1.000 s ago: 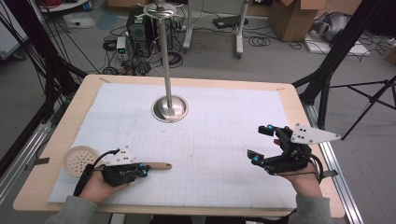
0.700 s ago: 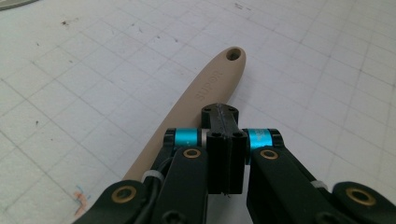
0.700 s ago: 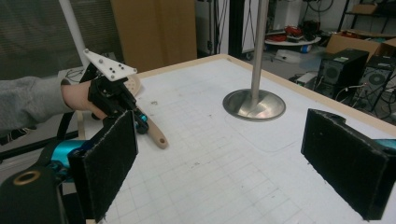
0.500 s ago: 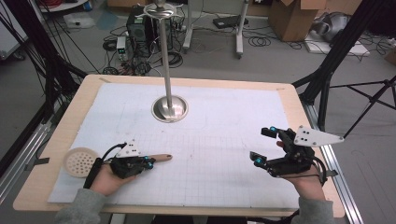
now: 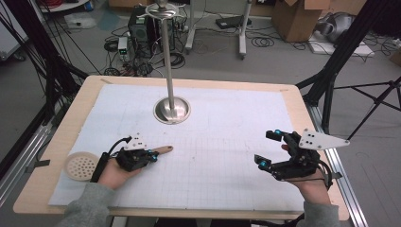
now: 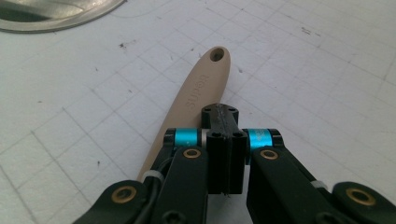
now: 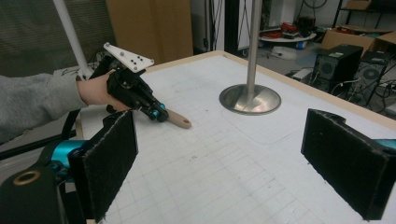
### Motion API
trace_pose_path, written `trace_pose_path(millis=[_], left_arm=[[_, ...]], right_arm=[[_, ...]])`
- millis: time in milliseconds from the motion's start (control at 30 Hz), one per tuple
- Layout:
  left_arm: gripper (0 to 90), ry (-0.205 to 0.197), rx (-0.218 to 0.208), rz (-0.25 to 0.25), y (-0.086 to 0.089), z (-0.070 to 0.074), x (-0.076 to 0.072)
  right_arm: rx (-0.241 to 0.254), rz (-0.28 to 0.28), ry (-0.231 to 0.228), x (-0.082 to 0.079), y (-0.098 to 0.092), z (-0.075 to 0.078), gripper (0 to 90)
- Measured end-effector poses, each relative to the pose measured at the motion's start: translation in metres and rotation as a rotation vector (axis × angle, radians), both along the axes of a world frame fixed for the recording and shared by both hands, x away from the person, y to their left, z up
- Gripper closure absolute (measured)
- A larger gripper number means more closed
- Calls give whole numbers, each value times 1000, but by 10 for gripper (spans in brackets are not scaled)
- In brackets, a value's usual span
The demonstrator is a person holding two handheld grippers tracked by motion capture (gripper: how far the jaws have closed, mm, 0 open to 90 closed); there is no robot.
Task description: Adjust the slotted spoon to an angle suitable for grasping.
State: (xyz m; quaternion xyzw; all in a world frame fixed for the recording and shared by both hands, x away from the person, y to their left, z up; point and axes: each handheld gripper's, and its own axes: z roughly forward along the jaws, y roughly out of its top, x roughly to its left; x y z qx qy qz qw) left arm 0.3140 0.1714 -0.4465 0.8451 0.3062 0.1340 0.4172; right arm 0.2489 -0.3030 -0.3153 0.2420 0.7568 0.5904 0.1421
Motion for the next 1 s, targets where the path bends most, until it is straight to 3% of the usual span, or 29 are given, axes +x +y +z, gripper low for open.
trace_pose_path(millis=[333,567,800,1000], left_arm=[[897,-31,29,28,0,-1,8],[896,-12,16,28,1,0,8],[897,-9,-59,-7,9,12,1],[896,-14,-84,-11,28,24,-5]], right_arm=[[-1,-5,10,-1,-1,-1,97],[-3,-7,8,-1,-2,-1,97],[-3,-9,8,0,-3,-3,97],[-6,-6,12,0,-2,-3,97]])
